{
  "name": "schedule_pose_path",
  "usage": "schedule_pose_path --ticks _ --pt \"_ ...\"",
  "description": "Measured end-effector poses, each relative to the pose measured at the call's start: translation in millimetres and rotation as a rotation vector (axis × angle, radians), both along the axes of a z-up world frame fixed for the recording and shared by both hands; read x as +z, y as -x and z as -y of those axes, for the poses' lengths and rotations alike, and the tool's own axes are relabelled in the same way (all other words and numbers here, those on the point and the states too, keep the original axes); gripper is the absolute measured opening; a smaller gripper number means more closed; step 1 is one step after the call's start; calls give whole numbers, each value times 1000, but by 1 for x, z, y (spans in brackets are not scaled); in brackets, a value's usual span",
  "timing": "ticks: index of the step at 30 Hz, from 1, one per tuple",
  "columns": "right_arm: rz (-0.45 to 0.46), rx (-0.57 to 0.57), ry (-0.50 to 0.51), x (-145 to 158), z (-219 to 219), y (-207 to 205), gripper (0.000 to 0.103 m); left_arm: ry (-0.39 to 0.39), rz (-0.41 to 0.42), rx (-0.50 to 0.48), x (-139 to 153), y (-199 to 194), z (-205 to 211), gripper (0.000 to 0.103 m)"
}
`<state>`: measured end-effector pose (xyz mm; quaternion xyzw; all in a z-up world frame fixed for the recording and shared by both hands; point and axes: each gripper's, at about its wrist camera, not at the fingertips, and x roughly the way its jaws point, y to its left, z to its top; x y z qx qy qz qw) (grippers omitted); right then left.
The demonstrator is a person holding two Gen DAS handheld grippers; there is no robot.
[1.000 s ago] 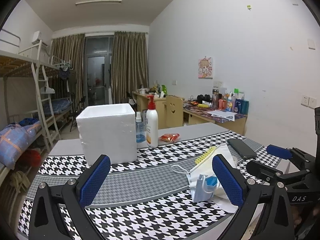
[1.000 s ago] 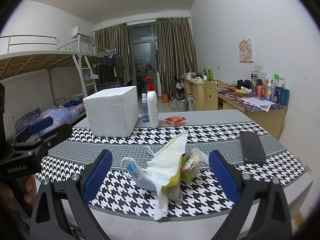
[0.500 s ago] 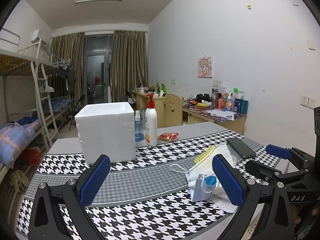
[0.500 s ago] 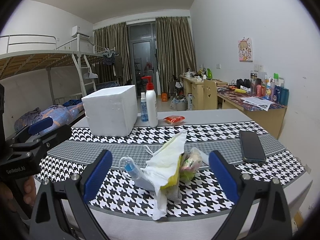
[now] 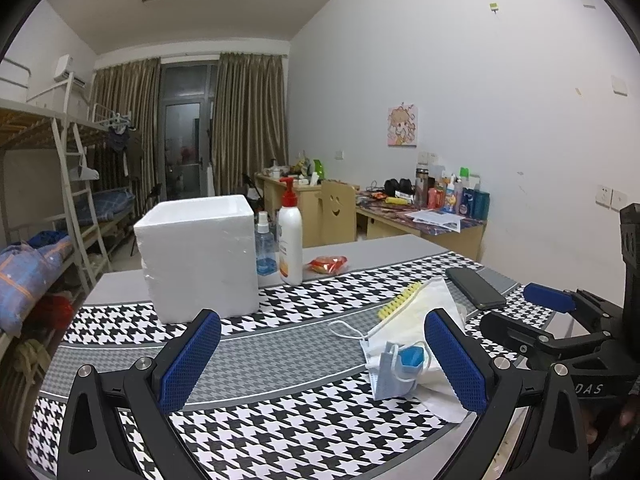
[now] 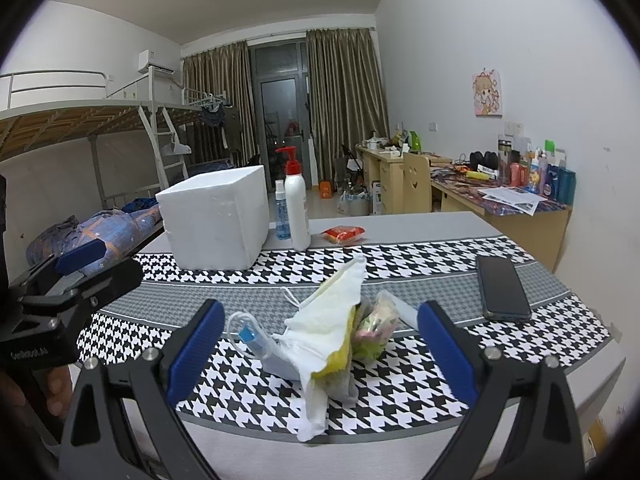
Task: Organize soft objects
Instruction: 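Move both tools toward the soft items on the houndstooth table, then close the left gripper on the folded blue surgical mask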
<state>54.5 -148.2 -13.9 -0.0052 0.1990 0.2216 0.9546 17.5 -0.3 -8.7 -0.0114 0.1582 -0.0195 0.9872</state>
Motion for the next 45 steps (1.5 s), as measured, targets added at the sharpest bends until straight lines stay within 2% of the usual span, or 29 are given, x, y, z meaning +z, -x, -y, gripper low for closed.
schedule_pose_path --ticks 27,45 --pt "-108 -44 20 -18 14 -38 99 16 -143 -125 -31 -42 27 102" --pt "-139 -70 13 -25 25 -49 99 4 -205 -173 -51 -68 42 102"
